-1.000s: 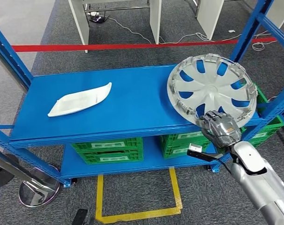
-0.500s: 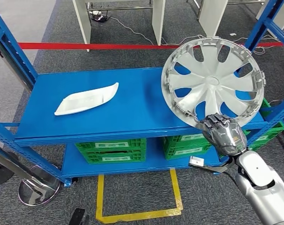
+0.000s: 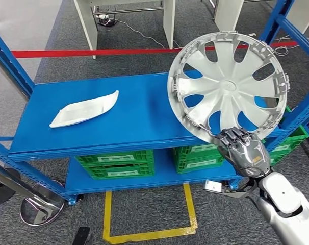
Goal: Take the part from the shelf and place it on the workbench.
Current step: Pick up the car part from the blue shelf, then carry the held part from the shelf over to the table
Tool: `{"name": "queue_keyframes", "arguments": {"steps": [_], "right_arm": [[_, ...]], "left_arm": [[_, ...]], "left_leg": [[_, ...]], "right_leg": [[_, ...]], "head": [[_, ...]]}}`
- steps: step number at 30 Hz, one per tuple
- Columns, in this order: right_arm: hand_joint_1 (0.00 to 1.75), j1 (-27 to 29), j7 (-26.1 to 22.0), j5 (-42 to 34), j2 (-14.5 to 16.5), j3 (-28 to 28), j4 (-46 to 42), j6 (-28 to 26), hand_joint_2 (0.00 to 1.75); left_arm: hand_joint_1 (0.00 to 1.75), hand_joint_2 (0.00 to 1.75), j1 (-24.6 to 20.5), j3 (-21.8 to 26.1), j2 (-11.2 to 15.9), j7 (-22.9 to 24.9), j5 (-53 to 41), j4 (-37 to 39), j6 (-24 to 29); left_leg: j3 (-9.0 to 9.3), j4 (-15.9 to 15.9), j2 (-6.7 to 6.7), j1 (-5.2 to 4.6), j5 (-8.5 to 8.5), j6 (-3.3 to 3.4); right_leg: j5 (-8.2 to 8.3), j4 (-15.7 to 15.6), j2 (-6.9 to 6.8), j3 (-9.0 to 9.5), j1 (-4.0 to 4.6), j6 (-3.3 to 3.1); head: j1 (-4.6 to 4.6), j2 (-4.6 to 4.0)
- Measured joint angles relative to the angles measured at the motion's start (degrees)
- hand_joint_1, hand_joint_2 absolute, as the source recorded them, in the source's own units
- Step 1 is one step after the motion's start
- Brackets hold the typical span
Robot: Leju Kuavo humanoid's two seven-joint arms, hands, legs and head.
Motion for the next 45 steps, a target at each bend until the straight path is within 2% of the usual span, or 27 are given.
{"name": "queue_keyframes", "arguments": {"steps": [2,6,8,10,12,13,14,17,18,20,22,24,26,27,28,29,31,33,36,37,38,39,41,42,43,44,45], "right_arm": [[1.75,0.6,-0.1,-0.6,0.0,0.0,-1.3,0.0,1.75],[1.75,1.7,-1.0,-2.0,0.0,0.1,-3.6,-0.5,1.75],[1.75,2.2,-1.5,-2.8,0.0,0.2,-4.4,-1.0,1.75],[1.75,2.7,-2.1,-3.7,0.2,0.4,-5.1,-2.0,1.75],[1.75,3.3,-2.8,-4.6,0.6,0.8,-5.8,-2.8,1.75],[1.75,3.6,-3.2,-5.0,0.8,1.1,-6.1,-3.0,1.75],[1.75,3.8,-3.5,-5.3,1.0,1.3,-6.5,-3.1,1.75],[1.75,3.9,-3.7,-5.7,1.6,1.6,-7.4,-3.1,1.75],[1.75,3.9,-3.7,-5.7,1.7,1.6,-7.6,-3.2,1.75],[1.75,4.1,-3.7,-5.9,1.9,1.6,-7.9,-3.3,1.75],[1.75,4.2,-3.9,-6.2,2.0,1.6,-8.0,-3.4,1.75],[1.75,4.3,-4.2,-6.6,2.2,1.7,-8.3,-3.4,1.75],[1.75,4.4,-4.6,-6.9,2.7,1.7,-8.5,-3.5,1.75],[1.75,4.5,-4.7,-6.9,2.9,1.7,-8.7,-3.6,1.75],[1.75,4.7,-4.9,-7.0,3.0,1.8,-8.9,-3.6,1.75],[1.75,4.9,-4.9,-7.0,3.1,1.8,-9.2,-3.6,1.75],[1.75,5.5,-5.0,-7.1,3.2,1.8,-9.9,-3.6,1.75],[1.75,6.1,-5.0,-7.3,3.2,1.8,-10.7,-3.6,1.75],[1.75,7.1,-5.5,-8.0,3.2,1.8,-11.8,-3.6,1.75],[1.75,7.6,-5.8,-8.4,3.2,1.8,-12.1,-3.6,1.75],[1.75,7.9,-6.1,-8.9,3.2,1.8,-12.5,-3.5,1.75],[1.75,8.3,-6.6,-9.3,3.2,1.7,-12.9,-3.5,1.75],[1.75,8.9,-7.3,-9.9,3.2,1.7,-13.5,-3.5,1.75],[1.75,9.3,-7.6,-10.2,3.2,1.7,-13.8,-3.5,1.75],[1.75,9.7,-7.8,-10.4,3.2,1.7,-14.1,-3.5,1.75],[1.75,10.3,-8.0,-10.7,3.3,1.8,-14.2,-3.6,1.75],[1.75,10.9,-8.1,-10.9,3.3,1.8,-14.3,-3.7,1.75]], "left_arm": [[0.00,0.00,-0.1,0.0,0.1,0.4,-0.2,0.0,0.5],[0.00,0.00,-0.2,0.3,0.3,0.7,0.1,0.0,0.9],[0.00,0.00,-0.4,0.5,0.4,0.4,0.2,0.0,0.6],[0.00,0.00,-0.6,0.6,0.5,0.1,0.1,0.0,0.3],[0.00,0.00,-0.8,0.7,0.6,0.0,0.0,0.0,0.3],[0.00,0.00,-1.0,0.8,0.7,0.0,-0.1,0.0,0.3],[0.00,0.00,-1.1,0.9,0.7,0.0,-0.1,0.0,0.3],[0.00,0.00,-1.4,1.1,0.8,0.1,-0.2,0.0,0.3],[0.00,0.00,-1.5,1.1,0.9,0.1,-0.3,0.0,0.3],[0.00,0.00,-1.5,1.1,1.0,0.1,-0.3,0.0,0.3],[0.00,0.00,-1.5,1.2,1.1,0.2,-0.2,0.0,0.5],[0.00,0.00,-1.6,1.6,1.1,0.2,0.4,0.0,0.9],[0.00,0.00,-1.7,2.2,1.2,0.3,1.2,0.0,1.3],[0.00,0.00,-1.7,2.5,1.2,0.4,1.4,0.0,1.4],[0.00,0.00,-1.7,2.7,1.2,0.5,1.4,0.0,1.5],[0.00,0.00,-1.8,2.9,1.3,0.6,1.4,0.0,1.6],[0.00,0.00,-2.0,3.1,1.5,0.6,1.4,0.0,1.7],[0.00,0.00,-2.3,3.3,1.7,0.6,1.3,0.0,1.8],[0.00,0.00,-2.2,3.5,1.8,0.6,1.3,0.0,2.1],[0.00,0.00,-2.2,3.7,1.8,0.6,1.3,0.0,2.2],[0.00,0.00,-2.3,3.9,1.9,0.7,1.3,0.0,2.2],[0.00,0.00,-2.3,4.1,1.9,0.7,1.3,0.0,2.2],[0.00,0.00,-2.3,4.3,2.0,0.6,1.3,0.0,2.1],[0.00,0.00,-2.3,4.4,2.0,0.6,1.3,0.0,2.2],[0.00,0.00,-2.2,4.5,2.1,0.8,1.3,0.0,2.3],[0.00,0.00,-2.1,4.6,2.2,1.2,1.3,0.0,2.5],[0.00,0.00,-1.9,4.7,2.3,1.6,1.3,0.0,2.7]], "left_leg": [[2.69,-5.9,0.03,-0.26,1.93,0.61],[3.27,-8.0,0.09,-0.25,2.30,0.99],[3.22,-8.5,0.16,0.03,2.89,1.40],[2.92,-8.5,0.17,-0.02,3.16,1.68],[2.67,-8.5,0.19,-0.11,3.36,1.72],[2.59,-8.5,0.19,-0.12,3.46,1.67],[2.55,-8.4,0.18,-0.11,3.57,1.56],[2.11,-8.1,0.11,-0.35,4.00,0.94],[1.84,-8.0,0.08,-0.45,4.25,0.63],[1.39,-7.9,0.03,-0.48,4.82,-0.03],[0.82,-6.9,0.02,-0.34,3.55,-0.69],[-0.73,-2.1,0.04,-0.15,-0.82,-1.29],[-2.44,5.0,0.06,-0.03,-5.39,-1.62],[-2.45,7.0,0.06,-0.02,-6.45,-1.64],[-1.50,7.0,0.06,-0.02,-6.49,-1.56],[0.56,4.7,0.06,-0.03,-5.59,-1.36],[6.33,-3.6,0.03,-0.19,-3.35,-0.61],[9.58,-9.1,0.00,-0.50,-2.35,0.00],[9.29,-9.9,0.12,-0.75,-1.29,0.76],[8.93,-10.1,0.23,-0.66,-0.62,1.13],[8.39,-10.4,0.36,-0.53,0.14,1.48],[7.70,-10.5,0.49,-0.41,0.87,1.73],[6.02,-10.4,0.59,-0.47,2.16,1.97],[5.16,-10.4,0.62,-0.49,2.78,1.96],[4.33,-10.3,0.64,-0.50,3.38,1.89],[3.55,-10.3,0.64,-0.48,3.96,1.77],[2.86,-10.3,0.63,-0.46,4.50,1.60]], "right_leg": [[-0.03,0.1,0.02,-0.13,0.24,0.20],[0.00,0.1,-0.11,-0.63,0.22,1.30],[-2.41,3.0,-0.14,-1.94,0.16,1.77],[-6.36,9.8,-0.16,-4.64,0.09,2.08],[-8.04,14.6,-0.16,-6.22,0.04,2.27],[-7.38,14.0,-0.18,-5.58,0.02,2.31],[-5.86,11.4,-0.20,-3.82,-0.03,2.30],[-2.52,1.0,-0.18,2.34,-0.05,1.98],[-2.37,-0.2,-0.12,2.97,0.03,1.73],[-1.94,-0.3,-0.05,2.67,0.16,1.01],[-1.19,-0.4,-0.21,2.09,0.01,0.19],[-0.35,-0.4,-0.43,1.22,-0.13,-0.49],[0.51,-0.4,-0.49,0.06,-0.07,-0.71],[0.98,-0.4,-0.49,-0.58,-0.02,-0.70],[1.45,-0.4,-0.47,-1.19,0.03,-0.66],[1.92,-0.4,-0.45,-1.75,0.09,-0.58],[2.80,-0.4,-0.44,-2.53,0.21,-0.34],[3.62,-0.4,-0.55,-2.91,0.25,0.17],[4.70,-0.6,-0.60,-3.15,0.01,1.21],[3.98,-0.3,-0.52,-3.55,-0.04,1.49],[2.22,1.0,-0.43,-4.19,-0.08,1.75],[-0.48,3.5,-0.34,-5.06,-0.14,1.93],[-5.85,10.6,-0.30,-6.70,-0.20,2.33],[-6.96,13.6,-0.30,-6.93,-0.22,2.50],[-6.77,15.0,-0.30,-6.45,-0.24,2.62],[-5.49,14.3,-0.31,-4.87,-0.27,2.67],[-3.98,11.6,-0.32,-2.23,-0.30,2.64]], "head": [[0.04,0.00],[0.07,0.00],[0.32,0.00],[0.56,0.00],[0.56,0.00],[0.57,0.00],[0.56,0.00],[0.55,0.00],[0.55,0.00],[0.51,0.00],[0.44,0.00],[0.28,0.00],[0.20,0.00],[0.20,0.00],[0.19,0.00],[0.19,0.00],[0.19,0.00],[0.25,0.00],[0.23,0.00],[0.28,0.00],[0.37,0.00],[0.48,0.00],[0.60,0.00],[0.62,0.00],[0.63,0.00],[0.68,0.00],[0.68,0.00]]}}
